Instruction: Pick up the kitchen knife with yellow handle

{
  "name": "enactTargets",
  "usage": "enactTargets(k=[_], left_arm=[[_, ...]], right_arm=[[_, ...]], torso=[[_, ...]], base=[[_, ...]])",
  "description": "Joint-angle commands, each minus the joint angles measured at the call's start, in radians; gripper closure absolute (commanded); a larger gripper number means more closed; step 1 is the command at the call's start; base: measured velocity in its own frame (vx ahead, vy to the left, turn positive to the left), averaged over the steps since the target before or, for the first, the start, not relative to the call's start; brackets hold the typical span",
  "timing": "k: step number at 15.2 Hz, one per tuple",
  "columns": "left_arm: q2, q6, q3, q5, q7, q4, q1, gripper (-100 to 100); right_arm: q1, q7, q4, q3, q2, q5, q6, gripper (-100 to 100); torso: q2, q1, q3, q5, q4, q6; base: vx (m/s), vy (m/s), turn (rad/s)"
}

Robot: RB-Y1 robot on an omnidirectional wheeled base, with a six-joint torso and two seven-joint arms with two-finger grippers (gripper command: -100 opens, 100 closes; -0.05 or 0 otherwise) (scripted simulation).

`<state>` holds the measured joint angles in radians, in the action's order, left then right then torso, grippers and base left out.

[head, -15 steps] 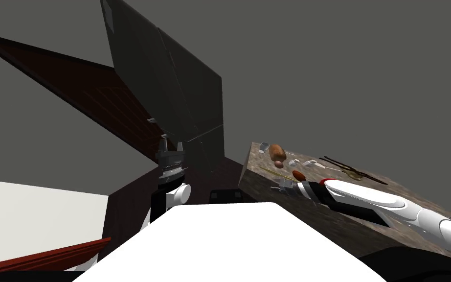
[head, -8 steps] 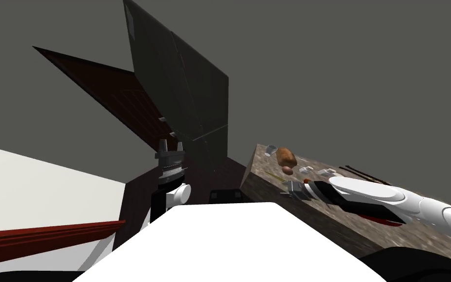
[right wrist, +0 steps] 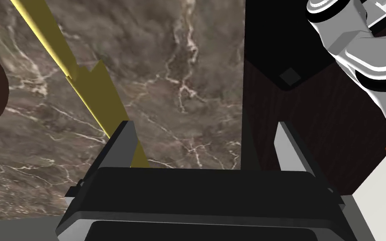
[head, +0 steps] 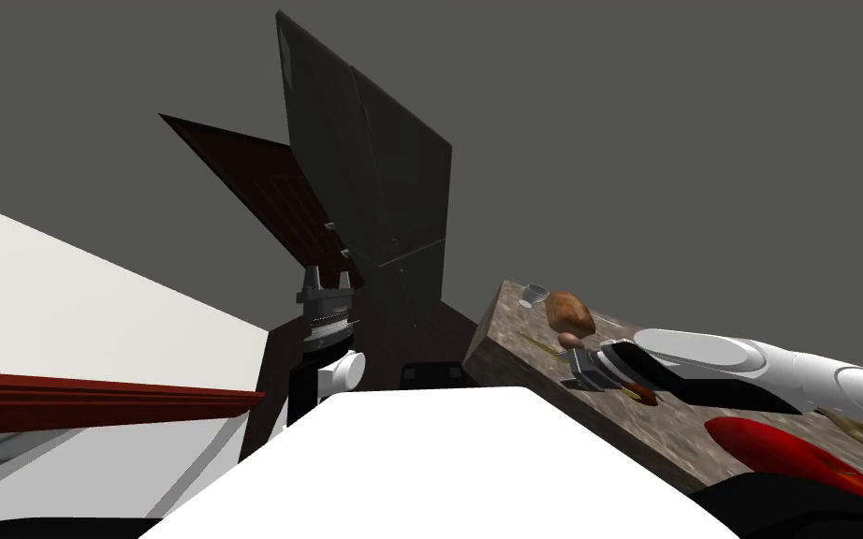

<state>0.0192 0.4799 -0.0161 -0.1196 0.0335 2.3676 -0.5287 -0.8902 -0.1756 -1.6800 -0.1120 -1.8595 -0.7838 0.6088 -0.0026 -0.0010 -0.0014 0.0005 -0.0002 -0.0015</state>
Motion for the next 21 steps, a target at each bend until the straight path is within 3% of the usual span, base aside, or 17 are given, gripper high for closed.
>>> enactTargets(k=[1,4,6,7,8,12,14,15,19,21], left_arm=[[0.000,0.000,0.000,0.000,0.000,0.000,0.000,0],[0.000,0.000,0.000,0.000,0.000,0.000,0.000,0],[0.000,0.000,0.000,0.000,0.000,0.000,0.000,0],[0.000,0.000,0.000,0.000,0.000,0.000,0.000,0],[0.000,0.000,0.000,0.000,0.000,0.000,0.000,0],[0.000,0.000,0.000,0.000,0.000,0.000,0.000,0],[0.000,0.000,0.000,0.000,0.000,0.000,0.000,0],[0.000,0.000,0.000,0.000,0.000,0.000,0.000,0],[0.000,0.000,0.000,0.000,0.000,0.000,0.000,0],[0.000,0.000,0.000,0.000,0.000,0.000,0.000,0]], right_arm=[[0.032,-0.006,0.027,-0.023,-0.003,-0.038,0.016,-100],[0.032,-0.006,0.027,-0.023,-0.003,-0.038,0.016,-100],[0.027,-0.007,0.047,-0.035,-0.036,-0.063,0.020,-100],[0.030,-0.003,0.041,-0.029,-0.016,-0.050,0.022,-100],[0.025,0.010,0.052,-0.049,0.019,-0.067,0.006,-100],[0.016,0.029,0.063,-0.071,0.063,-0.081,-0.016,-100],[0.006,0.033,0.056,-0.061,0.048,-0.067,-0.018,-100],[0.011,0.030,0.058,-0.065,0.053,-0.073,-0.019,100],[0.011,0.030,0.057,-0.065,0.053,-0.073,-0.019,100],[0.029,0.002,0.048,-0.040,0.001,-0.061,0.015,100]], torso=[[0.000,0.000,0.000,0.000,0.000,0.000],[0.002,0.000,0.001,0.000,0.001,0.001],[0.002,0.001,0.001,0.000,0.001,0.001],[0.002,0.001,0.001,0.000,0.001,0.000],[0.002,0.001,0.001,0.000,0.001,0.001],[0.001,0.002,0.001,0.000,0.000,0.001],[0.000,0.002,0.000,0.000,0.000,0.001],[0.001,0.002,0.001,0.000,0.000,0.001],[0.002,0.001,0.002,0.000,0.001,0.001],[0.003,0.001,0.002,0.000,0.001,0.002]], base=[[0.016,-0.018,0.148],[0.006,-0.008,0.011],[0.002,-0.002,0.123],[0.003,-0.009,0.097],[0.018,0.007,0.101],[0.031,0.015,0.093],[0.023,0.006,0.041],[0.006,0.001,0.000],[0.000,0.000,0.000],[-0.025,-0.015,-0.168]])
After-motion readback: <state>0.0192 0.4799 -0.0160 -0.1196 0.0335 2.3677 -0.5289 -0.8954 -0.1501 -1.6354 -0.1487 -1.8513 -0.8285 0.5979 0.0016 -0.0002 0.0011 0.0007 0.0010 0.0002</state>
